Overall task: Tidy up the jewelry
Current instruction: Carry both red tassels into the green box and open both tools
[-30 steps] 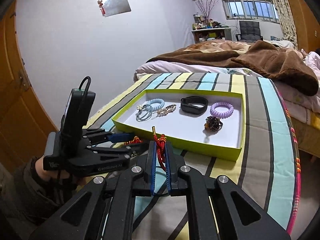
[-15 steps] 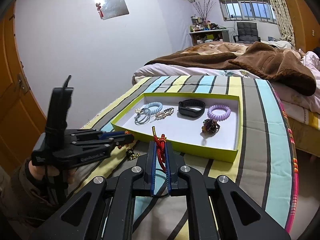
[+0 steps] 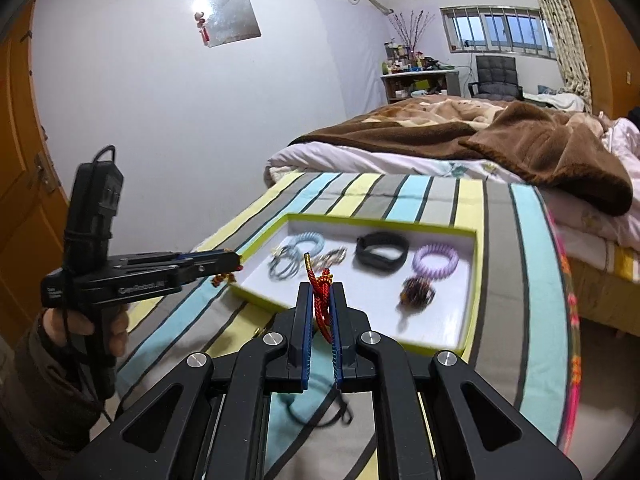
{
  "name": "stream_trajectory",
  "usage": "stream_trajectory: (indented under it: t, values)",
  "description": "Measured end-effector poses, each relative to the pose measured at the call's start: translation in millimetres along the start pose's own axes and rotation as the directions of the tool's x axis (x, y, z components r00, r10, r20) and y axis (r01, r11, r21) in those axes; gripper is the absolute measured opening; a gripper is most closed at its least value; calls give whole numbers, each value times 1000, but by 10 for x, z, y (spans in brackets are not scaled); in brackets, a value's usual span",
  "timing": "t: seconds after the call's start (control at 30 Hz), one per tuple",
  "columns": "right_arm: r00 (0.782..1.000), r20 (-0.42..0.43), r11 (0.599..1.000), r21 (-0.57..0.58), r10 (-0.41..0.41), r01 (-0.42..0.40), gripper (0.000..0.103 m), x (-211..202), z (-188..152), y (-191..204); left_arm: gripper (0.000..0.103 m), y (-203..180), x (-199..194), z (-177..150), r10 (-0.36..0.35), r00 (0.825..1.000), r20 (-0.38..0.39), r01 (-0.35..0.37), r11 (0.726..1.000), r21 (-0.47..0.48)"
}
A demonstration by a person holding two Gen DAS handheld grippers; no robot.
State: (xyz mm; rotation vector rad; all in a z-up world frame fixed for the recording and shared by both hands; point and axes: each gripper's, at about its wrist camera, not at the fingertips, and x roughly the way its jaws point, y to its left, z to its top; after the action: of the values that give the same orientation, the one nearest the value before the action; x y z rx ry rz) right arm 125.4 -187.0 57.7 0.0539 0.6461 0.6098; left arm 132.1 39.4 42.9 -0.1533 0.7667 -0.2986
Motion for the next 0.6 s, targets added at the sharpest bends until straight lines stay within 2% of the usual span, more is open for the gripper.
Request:
stream_trajectory:
  t: [0.17, 0.33, 0.47, 0.53, 0.6]
  values:
    - [999, -34, 1000, 8, -25, 26, 8, 282, 141, -108, 19, -39, 279, 176, -23, 999, -33, 24, 1000, 15]
    - [996, -80, 999, 8, -44, 45, 8, 599, 199, -223, 19, -99, 555, 167, -18, 997, -76, 21, 999, 32]
    - [990, -128, 998, -8, -61, 61, 8, 846, 190, -299, 19, -163, 698, 102, 60, 994, -94, -52, 995, 89]
    - [987, -146, 997, -23, -74, 71, 8, 917, 175, -319, 19, -147, 777, 75, 48, 992, -116, -39, 996, 79]
    - [982, -167, 996, -30, -82, 78, 8, 997, 148, -351, 19, -149, 822, 53, 78, 990, -121, -68, 994, 86]
